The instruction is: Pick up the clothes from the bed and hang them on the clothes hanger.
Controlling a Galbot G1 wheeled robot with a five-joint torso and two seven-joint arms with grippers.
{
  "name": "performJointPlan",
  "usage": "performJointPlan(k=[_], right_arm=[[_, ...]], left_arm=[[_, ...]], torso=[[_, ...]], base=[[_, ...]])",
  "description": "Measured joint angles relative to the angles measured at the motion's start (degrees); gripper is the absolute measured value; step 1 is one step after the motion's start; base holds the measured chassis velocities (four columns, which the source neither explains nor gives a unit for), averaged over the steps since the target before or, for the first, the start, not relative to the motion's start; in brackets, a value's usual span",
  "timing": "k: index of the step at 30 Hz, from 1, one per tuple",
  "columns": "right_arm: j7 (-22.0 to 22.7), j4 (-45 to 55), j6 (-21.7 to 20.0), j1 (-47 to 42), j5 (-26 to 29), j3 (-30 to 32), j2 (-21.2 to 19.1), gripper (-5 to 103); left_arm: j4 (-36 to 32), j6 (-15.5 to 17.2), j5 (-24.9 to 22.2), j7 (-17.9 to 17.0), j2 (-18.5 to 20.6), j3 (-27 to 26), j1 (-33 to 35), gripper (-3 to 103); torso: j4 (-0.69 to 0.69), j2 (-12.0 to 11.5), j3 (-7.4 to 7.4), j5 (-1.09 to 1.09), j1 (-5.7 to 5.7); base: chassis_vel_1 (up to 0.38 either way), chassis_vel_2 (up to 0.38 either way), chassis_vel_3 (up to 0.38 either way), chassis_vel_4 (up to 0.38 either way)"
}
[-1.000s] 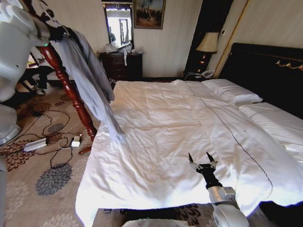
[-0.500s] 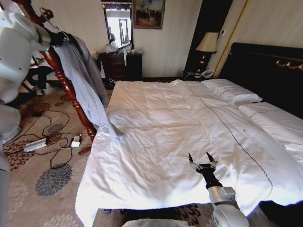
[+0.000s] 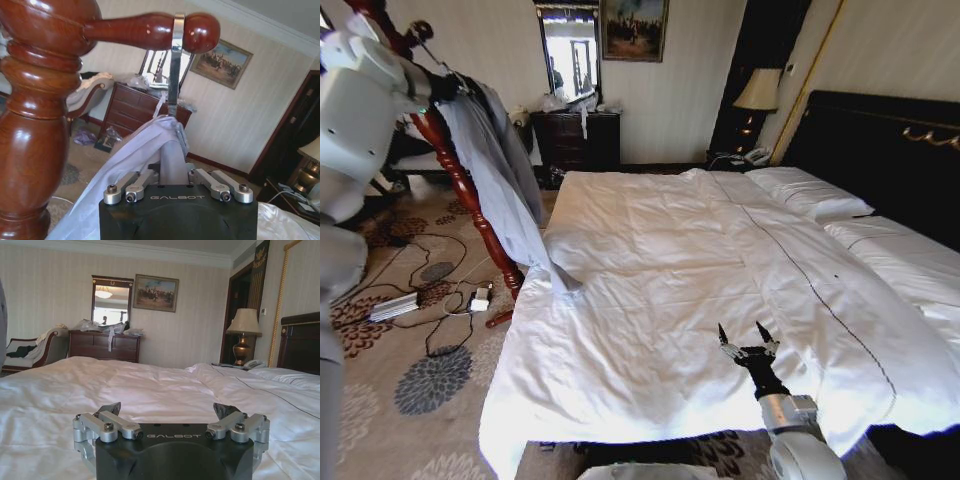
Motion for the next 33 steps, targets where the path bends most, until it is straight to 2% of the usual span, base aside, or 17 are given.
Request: performJointPlan(k=[1, 2, 5, 6, 7, 8, 12, 14, 16, 17, 20, 25, 33], right_arm=[[0.0, 0.0, 0.0, 0.0, 0.0, 0.0, 0.0, 100], [0.0, 0.0, 0.0, 0.0, 0.0, 0.0, 0.0, 100], [0.0, 0.0, 0.0, 0.0, 0.0, 0.0, 0.0, 100], [0.0, 0.0, 0.0, 0.0, 0.0, 0.0, 0.0, 100], [0.0, 0.0, 0.0, 0.0, 0.0, 0.0, 0.0, 100], [0.0, 0.0, 0.0, 0.0, 0.0, 0.0, 0.0, 100], [0.0, 0.0, 0.0, 0.0, 0.0, 0.0, 0.0, 100], [0.0, 0.0, 0.0, 0.0, 0.0, 0.0, 0.0, 100], [0.0, 0.0, 0.0, 0.0, 0.0, 0.0, 0.0, 100], [0.0, 0.0, 0.0, 0.0, 0.0, 0.0, 0.0, 100], [0.0, 0.0, 0.0, 0.0, 0.0, 0.0, 0.0, 100], [0.0, 0.0, 0.0, 0.0, 0.0, 0.0, 0.0, 100], [0.0, 0.0, 0.0, 0.0, 0.0, 0.0, 0.0, 100]], left_arm=[[-0.6, 0.0, 0.1, -0.1, 0.3, 0.1, 0.1, 27], [-0.6, 0.0, 0.1, -0.1, 0.3, 0.1, 0.1, 27], [-4.7, -0.1, 1.4, -0.6, 2.3, 0.3, 1.0, 43], [-5.7, -0.1, 1.5, -1.0, 2.8, 0.5, 1.2, 43], [-6.1, -0.1, 1.5, -1.2, 3.0, 0.5, 1.2, 49], [-6.1, -0.1, 1.5, -1.2, 3.0, 0.5, 1.2, 49], [-7.3, -0.1, 1.5, -2.2, 4.0, 1.0, 1.2, 70], [-7.6, -0.1, 1.5, -2.2, 4.1, 1.0, 1.2, 70], [-8.5, -0.1, 1.5, -2.5, 4.8, 1.1, 1.5, 81], [-8.5, -0.1, 1.5, -2.5, 4.8, 1.1, 1.5, 81], [-9.4, -0.1, 1.7, -2.9, 5.6, 1.2, 2.0, 96], [-9.9, -0.2, 1.9, -2.8, 6.0, 1.5, 2.0, 100], [-13.2, -0.2, 2.3, -2.8, 8.2, 2.1, 2.4, 100]], torso=[[0.0, 0.0, 0.0, 0.01, 0.0], [0.0, 0.0, 0.0, 0.01, 0.0], [-0.03, 0.0, 0.0, 0.03, 0.0], [-0.02, 0.0, 0.0, 0.03, 0.0], [-0.01, 0.0, 0.0, 0.02, 0.0], [-0.01, 0.0, 0.0, 0.02, 0.0], [-0.03, 0.0, 0.0, 0.04, 0.0], [-0.04, 0.0, 0.0, 0.04, 0.0], [-0.01, 0.0, 0.0, 0.04, 0.0], [-0.01, 0.0, 0.0, 0.04, 0.0], [-0.01, 0.0, 0.0, 0.03, 0.0], [-0.02, 0.0, 0.0, 0.04, 0.0], [-0.02, 0.0, 0.0, 0.04, 0.0]], base=[[0.0, 0.0, 0.0, 0.0], [0.0, 0.0, 0.0, 0.0], [0.0, 0.0, 0.0, 0.0], [0.0, 0.0, 0.0, 0.0], [0.0, 0.0, 0.0, 0.0], [0.0, 0.0, 0.0, 0.0], [0.0, 0.0, 0.0, 0.0], [0.0, 0.0, 0.0, 0.0], [0.0, 0.0, 0.0, 0.0], [0.0, 0.0, 0.0, 0.0], [0.0, 0.0, 0.0, 0.0], [0.0, 0.0, 0.0, 0.0], [0.0, 0.0, 0.0, 0.0]])
